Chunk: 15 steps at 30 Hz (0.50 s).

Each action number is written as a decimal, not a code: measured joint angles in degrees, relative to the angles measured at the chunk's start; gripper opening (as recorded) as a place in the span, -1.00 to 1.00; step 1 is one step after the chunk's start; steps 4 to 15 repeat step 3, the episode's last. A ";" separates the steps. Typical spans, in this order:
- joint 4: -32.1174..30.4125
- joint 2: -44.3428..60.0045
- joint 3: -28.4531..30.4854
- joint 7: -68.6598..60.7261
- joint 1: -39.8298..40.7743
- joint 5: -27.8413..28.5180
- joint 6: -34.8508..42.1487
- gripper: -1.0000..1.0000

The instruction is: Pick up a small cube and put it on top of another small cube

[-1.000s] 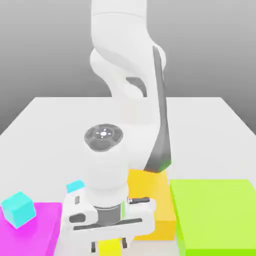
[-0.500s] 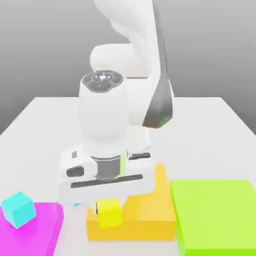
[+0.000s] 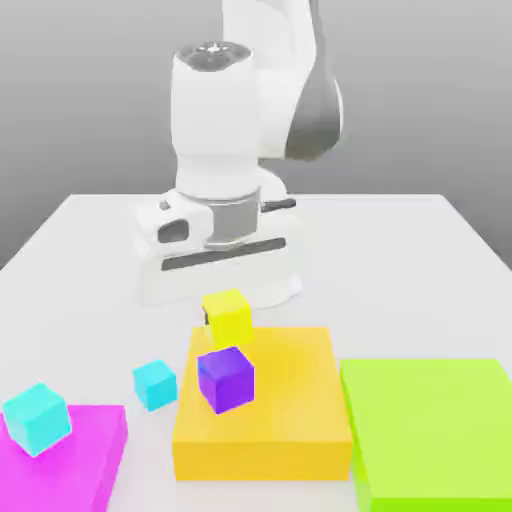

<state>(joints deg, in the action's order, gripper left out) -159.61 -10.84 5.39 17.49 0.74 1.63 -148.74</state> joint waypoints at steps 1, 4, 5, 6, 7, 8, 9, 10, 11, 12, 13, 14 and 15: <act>-0.32 1.38 0.04 -0.05 -0.01 -0.03 -1.70 1.00; -0.32 1.38 0.04 -0.05 -0.02 -0.03 -1.70 1.00; -0.32 1.38 0.04 -0.05 -0.02 -0.03 -1.70 1.00; -0.32 1.38 0.04 -0.05 -0.02 -0.03 -1.70 1.00; -0.32 1.38 0.04 -0.05 -0.02 -0.03 -1.70 1.00; -0.32 1.38 0.04 -0.05 -0.02 -0.03 -1.70 1.00; -0.32 1.38 0.04 -0.05 -0.02 -0.03 -1.70 1.00; -0.32 1.38 0.04 -0.05 -0.02 -0.03 -1.70 1.00; -0.32 1.38 0.04 -0.05 -0.02 -0.03 -1.70 1.00; -0.32 1.38 0.04 -0.05 -0.02 -0.03 -1.70 1.00; -0.32 1.38 0.04 -0.05 -0.02 -0.03 -1.70 1.00; -0.32 1.38 0.04 -0.05 -0.02 -0.03 -1.70 1.00; -0.32 1.38 0.04 -0.05 -0.02 -0.03 -1.70 1.00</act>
